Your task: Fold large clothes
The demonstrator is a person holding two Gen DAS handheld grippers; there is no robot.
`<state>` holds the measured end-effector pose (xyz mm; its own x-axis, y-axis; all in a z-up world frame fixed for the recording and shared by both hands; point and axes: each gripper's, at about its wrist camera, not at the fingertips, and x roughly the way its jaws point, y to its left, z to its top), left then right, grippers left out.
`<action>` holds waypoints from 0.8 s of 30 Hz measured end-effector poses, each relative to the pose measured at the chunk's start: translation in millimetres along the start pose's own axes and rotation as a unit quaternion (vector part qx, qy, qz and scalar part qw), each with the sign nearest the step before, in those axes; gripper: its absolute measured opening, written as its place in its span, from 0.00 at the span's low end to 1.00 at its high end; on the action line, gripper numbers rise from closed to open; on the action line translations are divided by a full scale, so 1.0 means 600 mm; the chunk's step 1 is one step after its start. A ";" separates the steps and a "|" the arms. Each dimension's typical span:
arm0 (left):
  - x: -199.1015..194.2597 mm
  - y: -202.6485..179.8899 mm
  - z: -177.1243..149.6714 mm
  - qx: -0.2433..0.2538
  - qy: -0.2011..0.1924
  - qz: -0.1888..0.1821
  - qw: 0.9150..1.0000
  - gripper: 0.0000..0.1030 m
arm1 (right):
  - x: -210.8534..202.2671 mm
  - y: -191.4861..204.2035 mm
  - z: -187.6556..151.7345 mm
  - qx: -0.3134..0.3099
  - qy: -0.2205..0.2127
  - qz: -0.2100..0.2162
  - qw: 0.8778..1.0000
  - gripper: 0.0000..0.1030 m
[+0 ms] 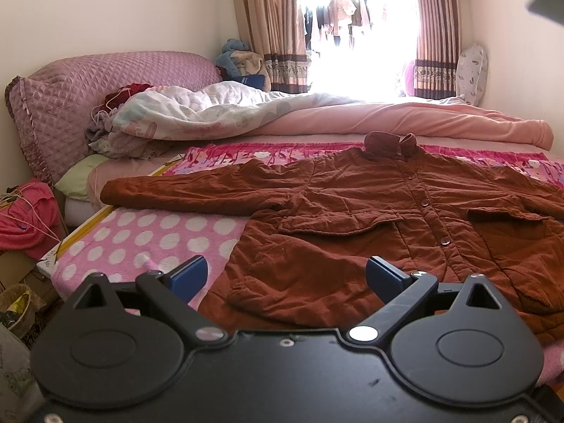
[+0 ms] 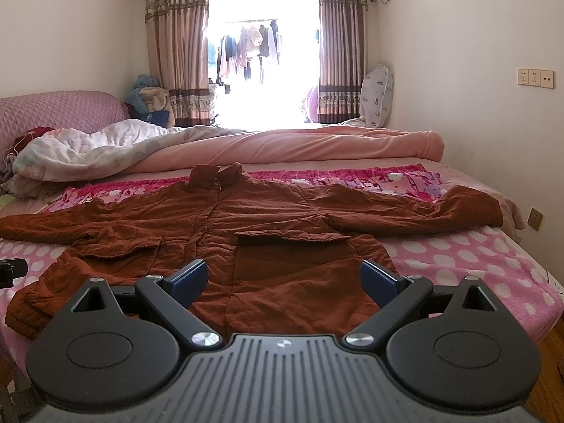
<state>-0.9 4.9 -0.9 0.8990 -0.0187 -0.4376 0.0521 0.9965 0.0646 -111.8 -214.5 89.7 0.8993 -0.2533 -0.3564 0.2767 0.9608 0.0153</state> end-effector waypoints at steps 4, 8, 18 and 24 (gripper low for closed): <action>0.001 0.000 0.001 0.001 0.001 -0.001 1.000 0.96 | 0.000 0.000 0.000 -0.001 0.000 0.000 1.000 1.00; 0.001 0.000 0.001 0.000 0.001 -0.001 1.000 0.96 | 0.001 0.001 0.001 -0.001 0.001 0.000 1.000 1.00; 0.006 0.000 0.002 -0.001 0.007 -0.001 1.000 0.96 | 0.007 0.004 -0.001 -0.004 0.006 -0.003 1.000 1.00; 0.008 0.002 0.004 -0.002 0.010 0.001 1.000 0.96 | 0.019 0.006 0.001 -0.006 0.012 -0.003 1.000 1.00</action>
<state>4.2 5.7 -0.8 0.8906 -0.0159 -0.4546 0.0492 0.9969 0.0615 -100.4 -213.7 86.1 0.8887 -0.2572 -0.3795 0.2789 0.9603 0.0023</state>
